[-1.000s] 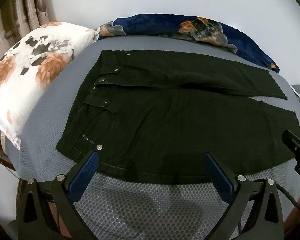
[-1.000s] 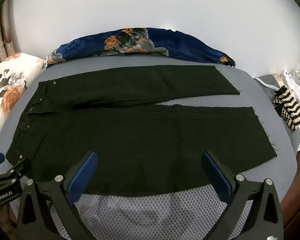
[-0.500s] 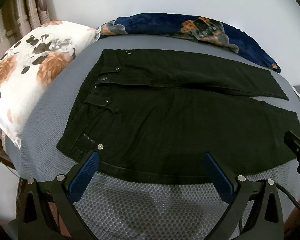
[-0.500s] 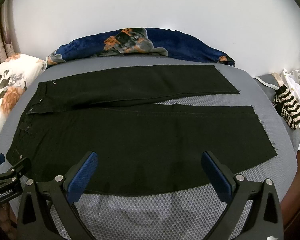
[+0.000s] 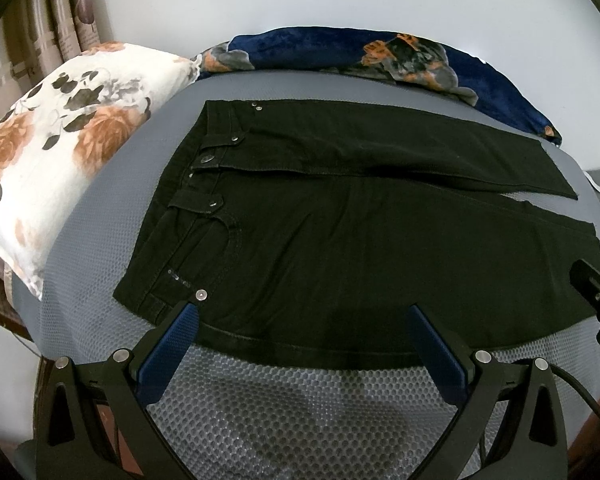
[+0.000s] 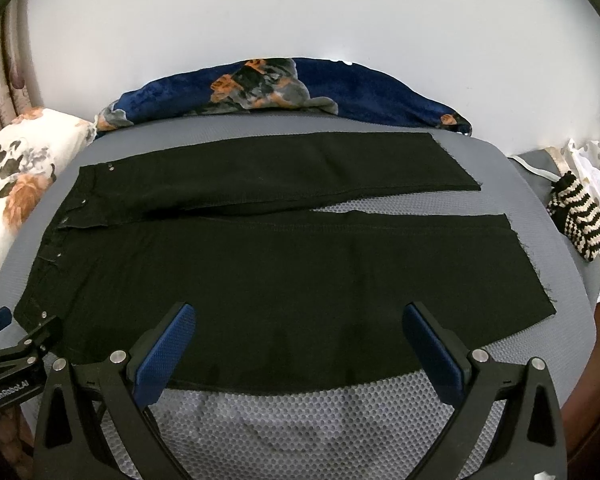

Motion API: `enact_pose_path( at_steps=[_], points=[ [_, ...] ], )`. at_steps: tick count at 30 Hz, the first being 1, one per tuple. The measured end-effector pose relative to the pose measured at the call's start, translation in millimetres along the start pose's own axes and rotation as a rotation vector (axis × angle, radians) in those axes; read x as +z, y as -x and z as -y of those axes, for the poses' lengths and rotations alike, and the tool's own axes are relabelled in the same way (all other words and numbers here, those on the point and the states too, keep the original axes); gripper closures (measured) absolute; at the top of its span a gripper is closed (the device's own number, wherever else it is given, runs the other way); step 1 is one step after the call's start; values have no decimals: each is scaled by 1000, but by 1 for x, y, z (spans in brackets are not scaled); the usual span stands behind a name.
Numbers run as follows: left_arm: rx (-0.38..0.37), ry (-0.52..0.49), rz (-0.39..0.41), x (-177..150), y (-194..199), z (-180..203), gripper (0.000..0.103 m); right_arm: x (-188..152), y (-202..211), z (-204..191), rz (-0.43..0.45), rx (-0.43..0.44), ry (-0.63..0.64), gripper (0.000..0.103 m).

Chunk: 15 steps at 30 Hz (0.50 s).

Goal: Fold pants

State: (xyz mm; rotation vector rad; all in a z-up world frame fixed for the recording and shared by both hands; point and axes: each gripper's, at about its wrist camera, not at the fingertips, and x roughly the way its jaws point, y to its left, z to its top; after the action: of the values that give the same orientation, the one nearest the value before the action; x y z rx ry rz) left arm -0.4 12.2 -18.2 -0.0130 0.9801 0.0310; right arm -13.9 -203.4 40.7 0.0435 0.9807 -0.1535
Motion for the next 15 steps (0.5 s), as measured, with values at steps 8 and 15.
enact_pose_path(
  at_steps=[8, 15],
  points=[
    [1, -5, -3, 1, -1, 1, 0, 0, -2, 0, 0, 3, 7, 0],
    [2, -4, -4, 1, -2, 2, 0, 1, -3, -1, -3, 1, 7, 0]
  ],
)
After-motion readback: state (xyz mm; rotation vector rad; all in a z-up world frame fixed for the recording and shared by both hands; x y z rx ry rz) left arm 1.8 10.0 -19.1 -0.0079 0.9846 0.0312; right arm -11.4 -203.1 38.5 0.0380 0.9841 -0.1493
